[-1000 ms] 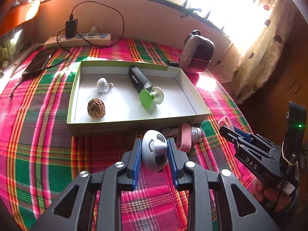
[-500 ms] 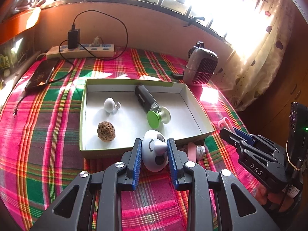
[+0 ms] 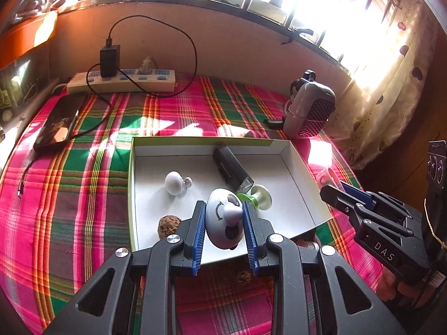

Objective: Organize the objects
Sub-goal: 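Carry the white toy and pink clip over the box with both grippers, then open both grippers to drop the white toy and pink clip into the box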

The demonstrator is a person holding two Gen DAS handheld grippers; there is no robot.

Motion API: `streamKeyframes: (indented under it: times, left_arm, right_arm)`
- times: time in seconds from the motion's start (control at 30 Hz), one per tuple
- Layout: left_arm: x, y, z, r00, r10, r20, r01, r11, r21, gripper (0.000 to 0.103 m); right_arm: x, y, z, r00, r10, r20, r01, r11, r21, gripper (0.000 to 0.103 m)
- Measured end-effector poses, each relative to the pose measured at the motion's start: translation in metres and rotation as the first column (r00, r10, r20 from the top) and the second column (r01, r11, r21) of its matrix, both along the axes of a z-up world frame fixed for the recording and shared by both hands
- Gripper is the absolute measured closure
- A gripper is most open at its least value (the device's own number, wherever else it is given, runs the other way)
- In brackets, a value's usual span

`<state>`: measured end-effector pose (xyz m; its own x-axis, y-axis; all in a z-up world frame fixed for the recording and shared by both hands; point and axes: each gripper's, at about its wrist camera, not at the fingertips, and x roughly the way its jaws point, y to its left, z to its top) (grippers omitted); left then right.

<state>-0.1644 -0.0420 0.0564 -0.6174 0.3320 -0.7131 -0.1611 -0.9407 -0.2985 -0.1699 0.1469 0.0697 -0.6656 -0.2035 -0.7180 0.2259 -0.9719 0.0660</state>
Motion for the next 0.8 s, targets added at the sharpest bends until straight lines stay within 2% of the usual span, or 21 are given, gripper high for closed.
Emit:
streamKeyframes:
  times: [0.4,0.8]
  left_arm:
    - [-0.043,0.006,-0.013,0.999,-0.013,0.035,0.013,1.0,-0.009,0.079]
    - [-0.073,0.006,-0.032,0.997,-0.005,0.076,0.006,1.0,-0.024,0.079]
  right_arm:
    - [-0.048,-0.006,-0.015,0.998,0.027,0.057,-0.025,0.999,-0.034,0.079]
    - [-0.08,-0.014,-0.035,0.994,0.054,0.096,-0.053,0.998,-0.019,0.079]
